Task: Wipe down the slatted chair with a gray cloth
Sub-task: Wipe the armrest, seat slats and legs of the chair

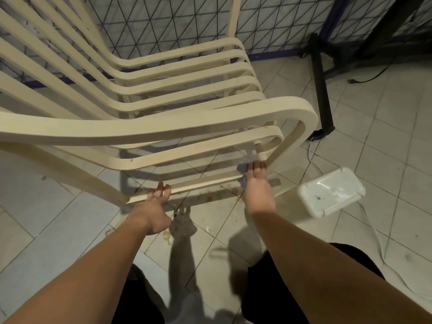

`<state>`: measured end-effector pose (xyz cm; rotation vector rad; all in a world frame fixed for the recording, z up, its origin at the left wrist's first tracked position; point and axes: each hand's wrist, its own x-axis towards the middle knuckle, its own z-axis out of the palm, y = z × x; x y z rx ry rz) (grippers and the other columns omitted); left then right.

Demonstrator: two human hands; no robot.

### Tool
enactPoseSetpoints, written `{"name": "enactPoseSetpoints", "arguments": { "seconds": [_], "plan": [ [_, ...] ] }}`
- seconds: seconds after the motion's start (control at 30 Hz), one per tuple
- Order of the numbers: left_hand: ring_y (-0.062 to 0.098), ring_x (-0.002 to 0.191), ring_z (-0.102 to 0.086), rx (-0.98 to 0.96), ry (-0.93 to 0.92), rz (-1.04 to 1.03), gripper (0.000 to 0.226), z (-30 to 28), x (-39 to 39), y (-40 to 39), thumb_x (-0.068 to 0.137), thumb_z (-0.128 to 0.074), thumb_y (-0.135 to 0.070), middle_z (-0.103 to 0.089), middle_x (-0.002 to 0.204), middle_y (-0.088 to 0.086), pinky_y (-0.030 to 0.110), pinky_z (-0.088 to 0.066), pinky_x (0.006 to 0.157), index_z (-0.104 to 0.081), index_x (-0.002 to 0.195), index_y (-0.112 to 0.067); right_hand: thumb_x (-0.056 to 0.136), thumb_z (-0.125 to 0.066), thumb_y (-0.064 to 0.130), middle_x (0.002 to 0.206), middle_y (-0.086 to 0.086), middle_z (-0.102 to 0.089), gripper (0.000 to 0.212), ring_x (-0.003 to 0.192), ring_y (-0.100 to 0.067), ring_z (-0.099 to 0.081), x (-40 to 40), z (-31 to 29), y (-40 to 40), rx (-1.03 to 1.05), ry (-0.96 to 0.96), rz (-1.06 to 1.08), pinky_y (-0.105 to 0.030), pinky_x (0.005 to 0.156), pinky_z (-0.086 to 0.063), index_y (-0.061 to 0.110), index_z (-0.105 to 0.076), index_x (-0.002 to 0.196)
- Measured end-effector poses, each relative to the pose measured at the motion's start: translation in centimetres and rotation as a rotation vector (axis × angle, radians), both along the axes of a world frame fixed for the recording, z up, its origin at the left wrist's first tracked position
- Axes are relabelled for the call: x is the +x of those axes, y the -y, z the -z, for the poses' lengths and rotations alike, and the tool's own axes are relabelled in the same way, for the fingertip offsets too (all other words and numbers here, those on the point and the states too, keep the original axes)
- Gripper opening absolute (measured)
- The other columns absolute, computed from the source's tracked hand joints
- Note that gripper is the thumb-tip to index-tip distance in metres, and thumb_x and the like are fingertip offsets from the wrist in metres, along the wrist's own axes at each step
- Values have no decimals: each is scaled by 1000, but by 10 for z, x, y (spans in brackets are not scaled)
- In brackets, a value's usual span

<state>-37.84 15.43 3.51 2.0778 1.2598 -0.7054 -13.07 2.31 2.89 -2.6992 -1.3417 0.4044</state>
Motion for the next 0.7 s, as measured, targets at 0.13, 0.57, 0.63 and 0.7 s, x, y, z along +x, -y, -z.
{"name": "enactPoseSetpoints", "arguments": {
  "seconds": [0.13, 0.57, 0.63, 0.7],
  "plan": [
    [21, 155, 13, -8, 3, 1, 99, 0, 0, 0, 84, -55, -9, 20, 166, -10, 52, -20, 123, 3, 160, -34, 93, -46, -10, 162, -5, -25, 64, 151, -20, -21, -30, 10, -5, 182, -290, 84, -24, 122, -10, 7, -32, 153],
    [20, 155, 11, 9, 33, -18, 100, 6, -3, 1, 83, -58, -13, 16, 167, -7, 50, -19, 124, 1, 161, -33, 101, -42, 11, 135, -25, -55, 40, 118, -42, -57, 10, -18, -11, 748, -1136, 1311, -37, 80, -49, 1, -47, 140],
    [20, 155, 12, 10, 45, -23, 99, 7, -4, 1, 84, -59, -15, 15, 167, -6, 49, -17, 125, 1, 161, -33, 101, -44, 13, 129, -14, -64, 39, 110, -34, -64, 14, -25, -20, 835, -1077, 1391, -34, 90, -53, 14, -55, 139],
    [20, 155, 11, 8, 58, -31, 98, 8, -4, 2, 85, -59, -14, 14, 168, -6, 47, -16, 125, 0, 161, -33, 99, -48, 10, 118, 2, -70, 41, 104, -21, -67, 18, -30, -23, 1018, -1012, 1489, -33, 96, -53, 27, -62, 133]
  ]
}}
